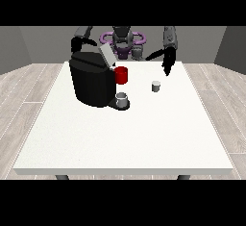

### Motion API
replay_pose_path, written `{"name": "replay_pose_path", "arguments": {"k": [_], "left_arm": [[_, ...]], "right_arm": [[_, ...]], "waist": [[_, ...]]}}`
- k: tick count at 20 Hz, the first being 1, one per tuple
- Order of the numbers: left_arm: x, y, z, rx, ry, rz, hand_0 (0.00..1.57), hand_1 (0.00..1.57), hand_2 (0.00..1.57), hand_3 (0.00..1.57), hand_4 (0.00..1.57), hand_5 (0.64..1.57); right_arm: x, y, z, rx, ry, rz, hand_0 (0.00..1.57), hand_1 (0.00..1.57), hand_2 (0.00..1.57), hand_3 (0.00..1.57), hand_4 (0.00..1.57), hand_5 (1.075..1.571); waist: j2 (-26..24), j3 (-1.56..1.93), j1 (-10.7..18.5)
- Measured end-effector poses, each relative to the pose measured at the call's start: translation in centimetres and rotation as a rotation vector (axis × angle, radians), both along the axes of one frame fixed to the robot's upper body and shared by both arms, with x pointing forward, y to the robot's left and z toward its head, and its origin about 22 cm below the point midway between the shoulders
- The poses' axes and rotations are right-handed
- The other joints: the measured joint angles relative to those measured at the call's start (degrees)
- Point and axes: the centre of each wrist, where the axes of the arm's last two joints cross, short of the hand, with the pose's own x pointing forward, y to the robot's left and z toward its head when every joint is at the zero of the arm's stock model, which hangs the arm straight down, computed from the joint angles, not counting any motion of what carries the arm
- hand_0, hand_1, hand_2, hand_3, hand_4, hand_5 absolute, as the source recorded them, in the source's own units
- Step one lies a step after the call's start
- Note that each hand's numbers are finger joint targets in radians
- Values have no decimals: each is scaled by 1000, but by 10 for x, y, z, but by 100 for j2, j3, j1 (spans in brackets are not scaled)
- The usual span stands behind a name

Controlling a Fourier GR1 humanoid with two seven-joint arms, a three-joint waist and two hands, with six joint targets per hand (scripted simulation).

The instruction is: Insert the coffee pod into the coffee machine and close the lid

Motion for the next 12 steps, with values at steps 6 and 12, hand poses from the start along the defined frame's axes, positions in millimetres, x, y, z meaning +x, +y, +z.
{"name": "replay_pose_path", "arguments": {"k": [6, 12], "left_arm": [[18, 32, 4, 172, -5, 61, 0, 0, 0, 0, 0, 1571], [38, 47, 15, 266, 31, 60, 0, 0, 0, 0, 0, 1571]], "right_arm": [[8, 8, 16, -18, -64, 28, 0, 0, 0, 0, 463, 1571], [17, 9, 18, -41, -56, 21, 0, 0, 0, 0, 467, 1571]], "waist": [[549, -3, -301], [860, -2, -359]]}}
